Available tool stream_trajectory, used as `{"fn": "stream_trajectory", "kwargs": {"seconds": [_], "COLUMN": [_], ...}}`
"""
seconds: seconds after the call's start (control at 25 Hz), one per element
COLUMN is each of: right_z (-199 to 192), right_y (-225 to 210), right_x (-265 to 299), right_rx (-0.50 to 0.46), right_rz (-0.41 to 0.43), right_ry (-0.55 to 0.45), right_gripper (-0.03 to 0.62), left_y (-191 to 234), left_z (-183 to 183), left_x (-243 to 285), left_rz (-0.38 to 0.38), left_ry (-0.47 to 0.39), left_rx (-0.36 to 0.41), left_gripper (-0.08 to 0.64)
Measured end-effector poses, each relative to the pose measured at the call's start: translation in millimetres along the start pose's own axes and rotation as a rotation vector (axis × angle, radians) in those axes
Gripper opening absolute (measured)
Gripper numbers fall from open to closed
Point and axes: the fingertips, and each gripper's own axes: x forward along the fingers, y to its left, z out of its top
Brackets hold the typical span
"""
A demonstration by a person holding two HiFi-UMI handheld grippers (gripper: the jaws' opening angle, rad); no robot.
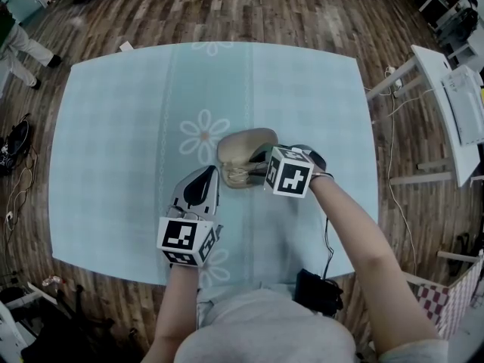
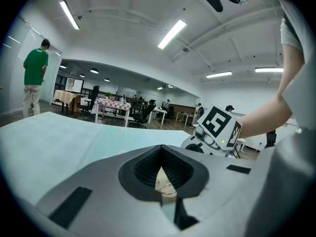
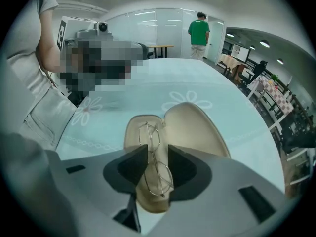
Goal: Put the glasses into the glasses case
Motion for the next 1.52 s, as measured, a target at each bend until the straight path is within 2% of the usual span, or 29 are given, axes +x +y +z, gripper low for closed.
{"fn": "stream_trajectory", "kwargs": {"seconds": [0.24,0.6,1.16,1.52], "right_z": [5,10,26,35], "right_y": [-5,2,27,50], "right_x": [-13,-38,-85,-115], "right_rx": [0.1,0.167,0.342,0.491], "right_rz": [-0.101,-0.228,-0.368,-0.502], "right_ry": [-0.085,-0.154,-0.325,-0.47], "right_gripper": [0.109,0.008,0.006,0.006], "left_y": [-10,-30,-53,-71], "left_z": [0,7,21,29], "left_x": [-6,-18,-42,-61], "left_rz": [-0.025,-0.059,-0.118,-0.161], "left_ry": [-0.002,-0.015,-0.056,-0.088], "left_rx": [0.013,0.031,0.074,0.116], "left_gripper": [0.008,0.008,0.008,0.008]}}
